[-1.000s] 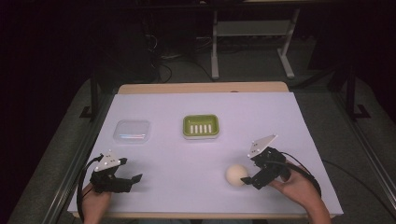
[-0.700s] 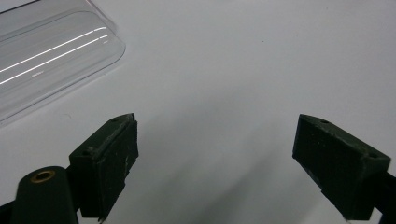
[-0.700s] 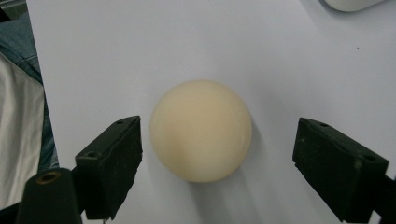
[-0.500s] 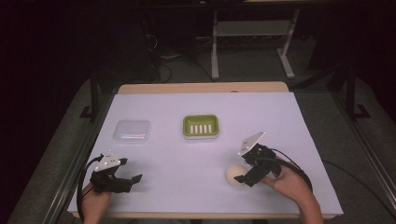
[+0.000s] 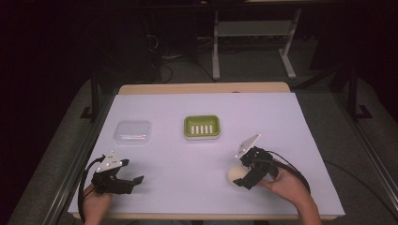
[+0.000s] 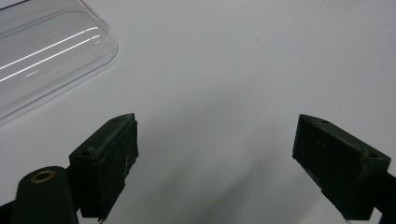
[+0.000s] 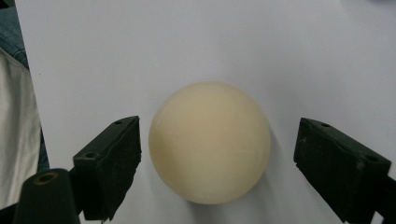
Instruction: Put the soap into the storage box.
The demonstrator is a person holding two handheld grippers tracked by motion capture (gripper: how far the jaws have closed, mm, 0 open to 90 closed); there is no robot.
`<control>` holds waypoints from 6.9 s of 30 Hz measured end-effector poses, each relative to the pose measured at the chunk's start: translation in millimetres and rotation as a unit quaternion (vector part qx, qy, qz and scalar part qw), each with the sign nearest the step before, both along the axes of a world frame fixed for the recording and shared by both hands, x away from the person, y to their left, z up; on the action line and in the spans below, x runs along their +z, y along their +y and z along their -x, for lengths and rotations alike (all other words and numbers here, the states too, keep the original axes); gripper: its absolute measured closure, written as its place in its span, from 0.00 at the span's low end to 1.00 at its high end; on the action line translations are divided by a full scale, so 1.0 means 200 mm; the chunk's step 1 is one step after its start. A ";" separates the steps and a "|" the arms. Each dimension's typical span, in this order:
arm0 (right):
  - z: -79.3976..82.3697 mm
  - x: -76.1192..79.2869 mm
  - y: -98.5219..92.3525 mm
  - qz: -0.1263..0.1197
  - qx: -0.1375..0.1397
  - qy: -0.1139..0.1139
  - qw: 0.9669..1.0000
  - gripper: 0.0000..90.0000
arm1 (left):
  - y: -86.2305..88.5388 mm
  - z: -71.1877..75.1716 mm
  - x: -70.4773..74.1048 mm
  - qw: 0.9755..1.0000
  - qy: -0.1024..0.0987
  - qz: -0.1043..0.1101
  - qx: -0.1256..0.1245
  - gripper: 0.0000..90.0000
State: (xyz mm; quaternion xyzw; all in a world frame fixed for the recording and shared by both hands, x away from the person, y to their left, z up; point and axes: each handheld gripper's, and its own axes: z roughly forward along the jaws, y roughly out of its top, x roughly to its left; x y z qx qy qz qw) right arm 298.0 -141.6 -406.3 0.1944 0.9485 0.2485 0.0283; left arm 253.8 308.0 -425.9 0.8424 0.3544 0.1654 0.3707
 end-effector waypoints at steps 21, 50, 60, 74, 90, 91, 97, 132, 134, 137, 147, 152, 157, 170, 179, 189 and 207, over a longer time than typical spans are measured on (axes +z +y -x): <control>0.00 -0.05 0.05 0.035 0.003 0.011 0.999 0.16 | -0.01 0.00 -0.01 1.000 0.008 0.003 -0.005 0.15; 0.00 -0.09 0.09 0.066 0.001 0.007 0.998 0.17 | -0.02 -0.01 -0.01 1.000 0.012 0.003 -0.011 0.15; 0.00 -0.10 0.10 0.071 0.004 0.010 0.997 0.21 | -0.02 -0.01 -0.02 1.000 0.016 0.006 -0.011 0.15; 0.00 -0.09 0.11 0.074 0.013 0.008 0.997 0.26 | -0.01 -0.01 -0.01 1.000 0.015 0.012 -0.007 0.15; -0.02 -0.07 0.08 0.057 0.003 0.025 0.998 0.26 | 0.00 -0.01 -0.02 0.999 0.024 0.041 -0.019 0.15; -0.03 -0.06 0.07 0.053 0.000 0.028 0.998 0.27 | 0.00 -0.01 -0.02 0.999 0.023 0.040 -0.019 0.15; -0.06 -0.03 0.06 0.041 -0.003 0.030 0.999 0.26 | 0.00 -0.01 -0.02 0.999 0.022 0.040 -0.018 0.15; -0.32 0.11 0.12 0.019 0.006 0.046 0.999 0.26 | 0.01 -0.01 -0.02 0.998 0.022 0.052 -0.014 0.15; -0.33 0.12 0.13 0.020 0.009 0.046 0.999 0.27 | 0.01 -0.01 -0.02 0.998 0.022 0.052 -0.014 0.15; -0.35 0.13 0.13 0.016 0.009 0.050 0.999 0.27 | 0.01 -0.01 -0.02 0.998 0.023 0.054 -0.012 0.15; -0.40 0.16 0.17 0.006 0.017 0.047 0.999 0.27 | 0.02 -0.01 -0.02 0.998 0.024 0.055 -0.010 0.15; -0.44 0.17 0.20 0.007 0.019 0.046 0.999 0.27 | 0.02 -0.01 -0.02 0.998 0.025 0.057 -0.010 0.15; -0.48 0.18 0.23 0.001 0.022 0.046 0.999 0.27 | 0.02 -0.01 -0.02 0.998 0.025 0.054 -0.010 0.15; -0.57 0.24 0.36 0.000 0.040 0.040 0.998 0.27 | 0.02 -0.01 -0.02 0.998 0.024 0.054 -0.009 0.15; -0.64 0.28 0.40 0.010 0.040 0.044 0.998 0.27 | 0.02 -0.01 -0.02 0.998 0.023 0.054 -0.011 0.15; -0.73 0.31 0.47 0.022 0.048 0.044 0.998 0.26 | 0.02 -0.01 -0.02 0.998 0.024 0.054 -0.011 0.15; -0.86 0.25 0.54 0.025 0.026 0.048 0.998 0.27 | 0.02 -0.01 -0.02 0.998 0.027 0.054 -0.011 0.15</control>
